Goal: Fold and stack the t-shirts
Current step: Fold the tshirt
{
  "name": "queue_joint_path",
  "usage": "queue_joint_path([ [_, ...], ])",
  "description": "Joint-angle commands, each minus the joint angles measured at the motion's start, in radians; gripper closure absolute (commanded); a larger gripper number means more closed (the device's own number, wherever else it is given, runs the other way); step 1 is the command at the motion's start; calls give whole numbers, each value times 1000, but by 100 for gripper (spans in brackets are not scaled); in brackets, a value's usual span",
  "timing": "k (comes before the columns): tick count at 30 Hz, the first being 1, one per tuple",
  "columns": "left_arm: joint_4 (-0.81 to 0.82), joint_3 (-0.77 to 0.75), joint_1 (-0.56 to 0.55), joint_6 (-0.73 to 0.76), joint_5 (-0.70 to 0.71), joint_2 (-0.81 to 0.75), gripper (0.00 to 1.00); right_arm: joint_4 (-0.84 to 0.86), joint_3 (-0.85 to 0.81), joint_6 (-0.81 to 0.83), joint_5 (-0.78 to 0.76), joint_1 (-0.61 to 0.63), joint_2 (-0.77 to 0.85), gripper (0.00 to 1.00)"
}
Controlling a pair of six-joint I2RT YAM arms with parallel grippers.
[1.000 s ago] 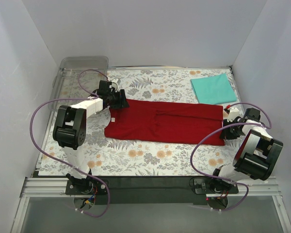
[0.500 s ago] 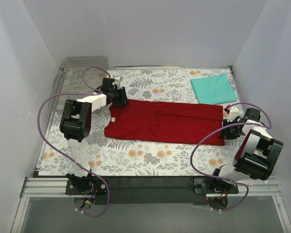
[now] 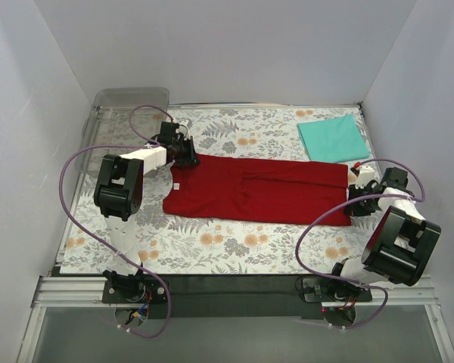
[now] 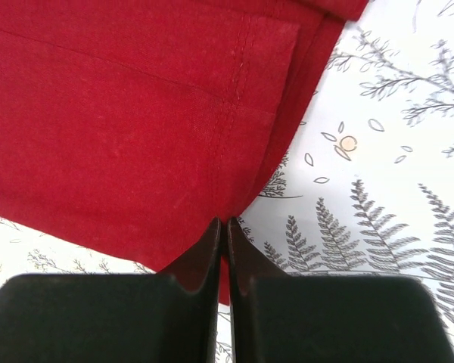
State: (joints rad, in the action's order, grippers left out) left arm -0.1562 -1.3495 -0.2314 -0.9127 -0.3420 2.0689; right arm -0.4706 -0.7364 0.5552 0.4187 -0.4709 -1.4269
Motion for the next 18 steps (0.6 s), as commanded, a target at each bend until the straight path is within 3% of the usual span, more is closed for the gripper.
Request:
queue_joint_path([
  [1, 18, -16, -3, 5, -18, -53, 98, 3, 5, 18, 3, -6, 69, 91],
  [2, 20, -11, -3, 5, -17, -59, 96, -3, 5, 22, 3, -6, 77, 90],
  [4, 27, -2, -3, 0, -12, -93, 76, -7, 5, 29, 9, -6, 92, 87],
  [9, 81, 99, -3, -17, 34, -225, 55, -7, -26, 26, 44, -6, 94, 78],
  [11, 89, 136, -2, -21, 40, -298, 50, -16, -55, 22, 55, -6, 76, 78],
  [18, 72, 322, 1, -61, -12, -470, 49, -37, -96, -3, 127, -6, 2, 72],
])
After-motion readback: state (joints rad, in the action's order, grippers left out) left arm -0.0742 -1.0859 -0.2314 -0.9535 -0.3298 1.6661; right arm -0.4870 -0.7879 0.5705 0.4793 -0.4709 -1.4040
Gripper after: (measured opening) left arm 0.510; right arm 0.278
